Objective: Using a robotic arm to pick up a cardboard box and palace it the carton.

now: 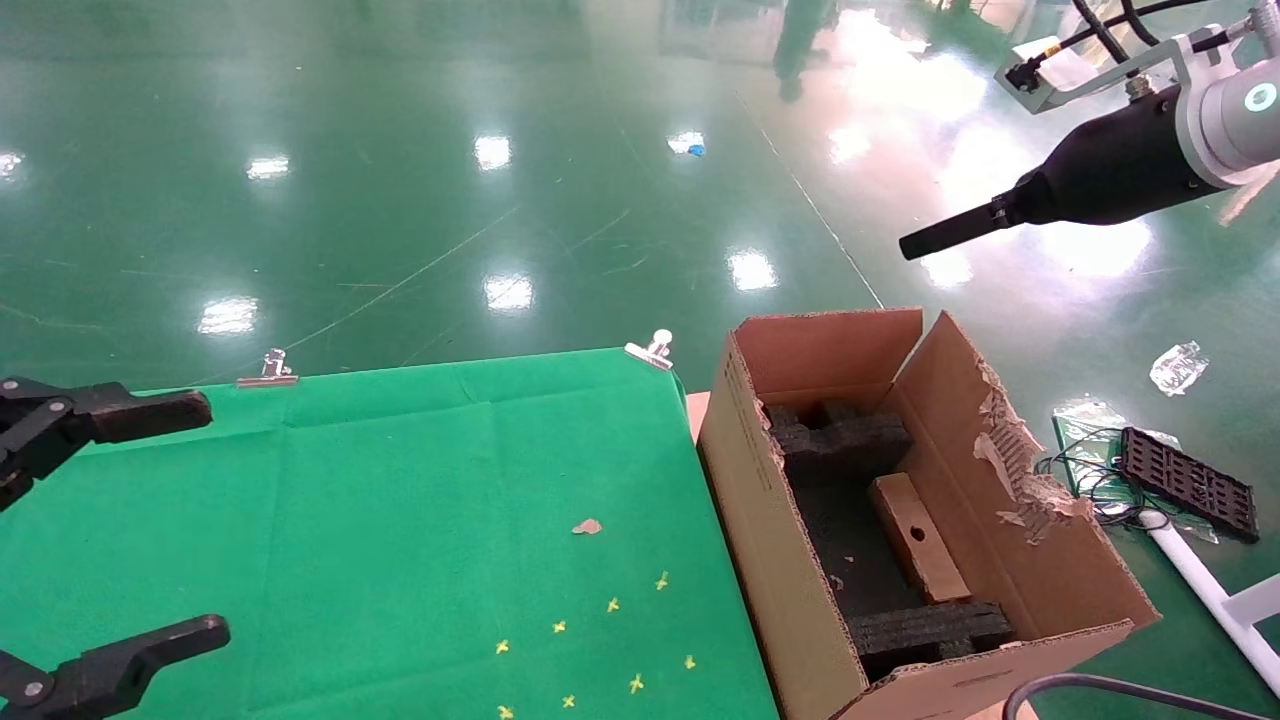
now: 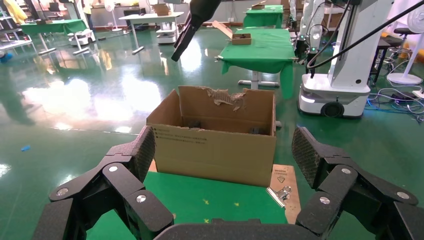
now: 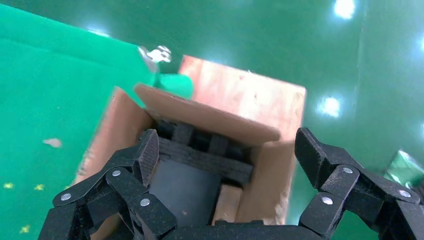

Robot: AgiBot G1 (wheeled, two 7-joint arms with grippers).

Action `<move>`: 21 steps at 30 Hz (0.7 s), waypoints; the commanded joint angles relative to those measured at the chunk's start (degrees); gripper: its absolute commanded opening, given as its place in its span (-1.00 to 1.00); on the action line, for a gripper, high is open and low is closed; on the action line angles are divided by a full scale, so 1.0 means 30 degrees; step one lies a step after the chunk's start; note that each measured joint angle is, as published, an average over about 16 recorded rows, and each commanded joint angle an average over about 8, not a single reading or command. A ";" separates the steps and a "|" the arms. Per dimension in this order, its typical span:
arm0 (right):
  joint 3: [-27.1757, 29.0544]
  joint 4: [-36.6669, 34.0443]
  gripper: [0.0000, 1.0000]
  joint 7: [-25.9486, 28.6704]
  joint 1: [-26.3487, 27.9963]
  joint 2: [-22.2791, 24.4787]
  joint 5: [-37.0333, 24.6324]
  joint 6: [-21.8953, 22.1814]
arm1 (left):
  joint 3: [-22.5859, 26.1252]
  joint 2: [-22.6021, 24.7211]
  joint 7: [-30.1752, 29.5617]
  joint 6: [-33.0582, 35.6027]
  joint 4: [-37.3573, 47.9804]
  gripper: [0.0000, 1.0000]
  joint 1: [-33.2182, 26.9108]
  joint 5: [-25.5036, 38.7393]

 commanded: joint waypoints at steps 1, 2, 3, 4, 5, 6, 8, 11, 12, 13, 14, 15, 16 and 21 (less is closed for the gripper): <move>0.0347 0.0299 1.00 -0.0131 -0.0239 0.0089 0.0095 -0.0056 | 0.0002 0.0000 0.0002 0.0000 0.0003 1.00 -0.0001 -0.0002; 0.0802 0.0665 1.00 -0.0271 -0.0615 0.0162 0.0212 -0.0119 | 0.0003 0.0000 0.0003 0.0001 0.0005 1.00 -0.0002 -0.0002; 0.1291 0.1058 1.00 -0.0421 -0.1018 0.0241 0.0338 -0.0186 | 0.0004 0.0000 0.0004 0.0002 0.0007 1.00 -0.0003 -0.0003; 0.1765 0.1439 1.00 -0.0566 -0.1409 0.0317 0.0459 -0.0252 | 0.0006 0.0000 0.0005 0.0002 0.0008 1.00 -0.0004 -0.0003; 0.2237 0.1819 1.00 -0.0711 -0.1798 0.0393 0.0580 -0.0317 | 0.0007 0.0000 0.0005 0.0003 0.0009 1.00 -0.0005 -0.0004; 0.2709 0.2199 1.00 -0.0856 -0.2188 0.0469 0.0702 -0.0382 | 0.0008 0.0000 0.0006 0.0003 0.0009 1.00 -0.0006 -0.0004; 0.3637 0.2945 1.00 -0.1140 -0.2954 0.0618 0.0940 -0.0510 | 0.0010 -0.0001 0.0007 0.0003 0.0010 1.00 -0.0007 -0.0005; 0.5004 0.4043 1.00 -0.1560 -0.4081 0.0838 0.1291 -0.0698 | 0.0013 -0.0002 0.0009 0.0002 0.0011 1.00 -0.0008 -0.0007; 0.5457 0.4408 1.00 -0.1698 -0.4455 0.0910 0.1407 -0.0761 | 0.0015 -0.0002 0.0009 0.0002 0.0012 1.00 -0.0009 -0.0008; 0.5929 0.4787 1.00 -0.1843 -0.4844 0.0986 0.1528 -0.0826 | 0.0016 -0.0002 0.0010 0.0002 0.0012 1.00 -0.0009 -0.0008; 0.6386 0.5155 1.00 -0.1983 -0.5222 0.1060 0.1646 -0.0889 | 0.0017 -0.0003 0.0010 0.0002 0.0012 1.00 -0.0009 -0.0009; 0.6843 0.5522 1.00 -0.2123 -0.5598 0.1133 0.1763 -0.0952 | 0.0018 -0.0003 0.0011 0.0001 0.0012 1.00 -0.0010 -0.0010; 0.7298 0.5888 1.00 -0.2263 -0.5974 0.1206 0.1880 -0.1015 | 0.0019 -0.0003 0.0011 0.0001 0.0012 1.00 -0.0010 -0.0010; 0.9574 0.7718 1.00 -0.2961 -0.7852 0.1572 0.2464 -0.1329 | 0.0023 -0.0005 0.0014 -0.0001 0.0013 1.00 -0.0011 -0.0014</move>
